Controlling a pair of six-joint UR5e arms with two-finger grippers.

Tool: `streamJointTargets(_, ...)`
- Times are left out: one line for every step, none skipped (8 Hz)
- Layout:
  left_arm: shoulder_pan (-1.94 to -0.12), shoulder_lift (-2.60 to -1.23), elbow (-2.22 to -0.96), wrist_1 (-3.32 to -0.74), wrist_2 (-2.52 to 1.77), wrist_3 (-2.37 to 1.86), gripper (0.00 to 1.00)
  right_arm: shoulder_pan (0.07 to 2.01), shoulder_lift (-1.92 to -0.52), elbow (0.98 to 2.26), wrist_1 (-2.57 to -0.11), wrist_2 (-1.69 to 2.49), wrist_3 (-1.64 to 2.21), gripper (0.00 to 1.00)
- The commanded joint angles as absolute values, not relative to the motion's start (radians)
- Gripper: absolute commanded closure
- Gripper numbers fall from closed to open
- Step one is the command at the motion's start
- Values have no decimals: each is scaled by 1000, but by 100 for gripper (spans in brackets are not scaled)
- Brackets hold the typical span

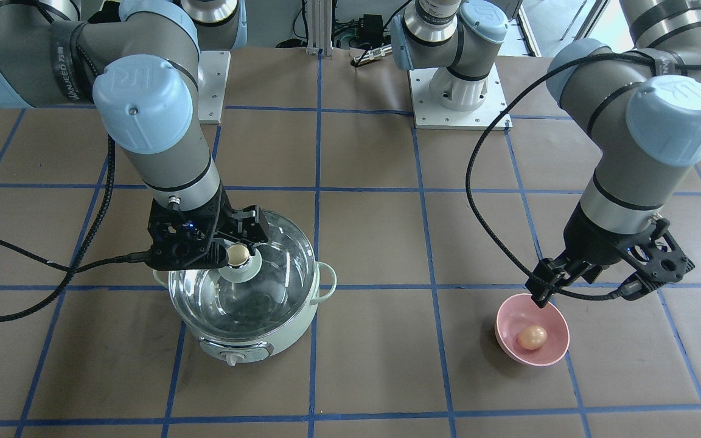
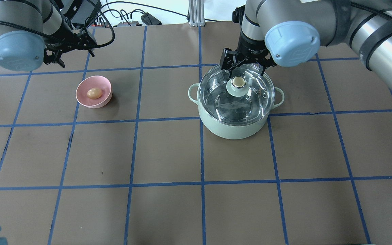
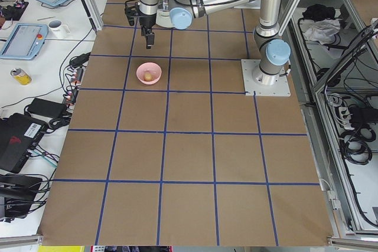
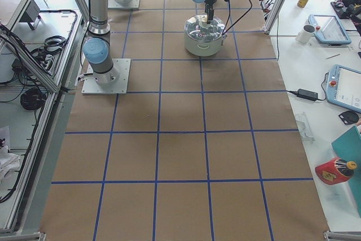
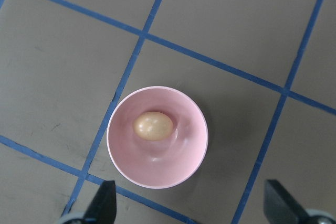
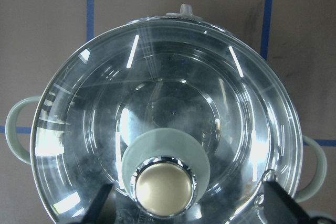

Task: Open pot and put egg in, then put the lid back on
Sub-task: 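Lower right gripper onto lid knob while left gripper moves over pink bowl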

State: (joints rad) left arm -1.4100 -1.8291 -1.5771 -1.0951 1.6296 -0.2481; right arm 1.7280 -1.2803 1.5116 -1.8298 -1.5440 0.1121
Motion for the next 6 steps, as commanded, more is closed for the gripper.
streamJointTargets(-1387, -1908, -1582, -1083, 1621, -506, 0, 1730, -1235, 1513, -1825, -1543, 121, 0)
streamJointTargets(-1384, -1916, -1583, -1080, 1615, -515, 0, 1730, -1232, 1513, -1828, -1542, 121, 0)
streamJointTargets(-1379, -1920, -1594, -1078, 1614, -511, 0, 1730, -1230, 1513, -1833, -1540, 123, 0)
streamJointTargets(-1376, -1937, -1606, -1077, 1614, -506, 0, 1730, -1221, 1513, -1835, -1540, 123, 0)
streamJointTargets(-1367, -1971, -1606, -1071, 1620, -518, 0, 1732, -1220, 1513, -1832, -1540, 124, 1)
streamJointTargets(-1347, -1992, -1606, -1071, 1624, -582, 0, 1735, -1218, 1513, -1833, -1526, 123, 1)
